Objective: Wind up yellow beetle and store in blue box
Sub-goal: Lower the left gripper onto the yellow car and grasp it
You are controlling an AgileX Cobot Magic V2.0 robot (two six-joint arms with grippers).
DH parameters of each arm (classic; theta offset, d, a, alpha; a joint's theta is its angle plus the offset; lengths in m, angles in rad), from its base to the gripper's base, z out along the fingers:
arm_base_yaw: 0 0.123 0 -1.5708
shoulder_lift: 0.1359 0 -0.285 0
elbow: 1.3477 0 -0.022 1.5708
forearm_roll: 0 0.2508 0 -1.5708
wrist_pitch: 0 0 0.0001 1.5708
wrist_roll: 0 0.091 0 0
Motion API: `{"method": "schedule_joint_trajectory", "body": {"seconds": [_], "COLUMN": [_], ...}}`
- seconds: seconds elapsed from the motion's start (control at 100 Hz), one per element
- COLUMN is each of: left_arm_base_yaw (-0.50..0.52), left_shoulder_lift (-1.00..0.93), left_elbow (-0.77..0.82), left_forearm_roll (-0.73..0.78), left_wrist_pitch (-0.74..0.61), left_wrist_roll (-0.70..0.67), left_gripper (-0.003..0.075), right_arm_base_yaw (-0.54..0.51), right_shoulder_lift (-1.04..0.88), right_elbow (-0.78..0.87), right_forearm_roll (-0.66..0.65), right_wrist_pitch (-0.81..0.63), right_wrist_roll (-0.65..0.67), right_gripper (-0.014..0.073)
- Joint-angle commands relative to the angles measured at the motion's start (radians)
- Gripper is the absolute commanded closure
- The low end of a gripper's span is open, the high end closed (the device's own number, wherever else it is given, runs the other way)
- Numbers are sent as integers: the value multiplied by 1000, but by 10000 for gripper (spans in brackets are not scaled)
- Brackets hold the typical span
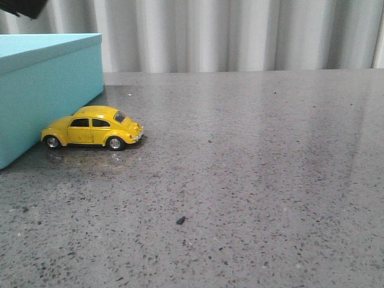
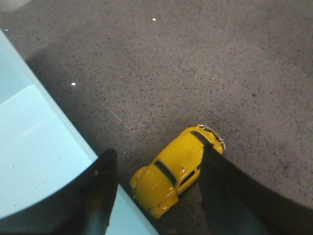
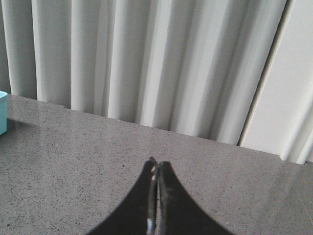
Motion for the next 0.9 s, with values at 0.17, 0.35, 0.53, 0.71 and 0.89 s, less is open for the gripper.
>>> {"method": "schedule_joint_trajectory", "body": {"seconds": [0.17,0.35,0.53,0.71,0.89], "left_arm_base_yaw": [-45,-153,-229,-229,-225], "left_shoulder_lift": [134,193,263,319,372], "left_elbow": [-190,-243,-261,-261,-261], "left_forearm_roll": [158,231,385,385,372], "left_wrist_pitch": [147,197,187,165,171], "left_wrist_roll": [181,371,397,397,397], "left_gripper": [351,351,351,351,338], "right_arm_base_yaw": [2,2,2,2,2], "right_shoulder_lift": [8,8,8,8,8], "right_elbow": [-22,-20,-20,-20,-20], "right_forearm_roll": [-9,-9,-9,-9,-9], "right_wrist_pitch": [-81,-81,-81,-74,-68], "right_wrist_roll": [-12,-12,-12,-12,-12], "right_gripper": [645,645,645,645,645]}}
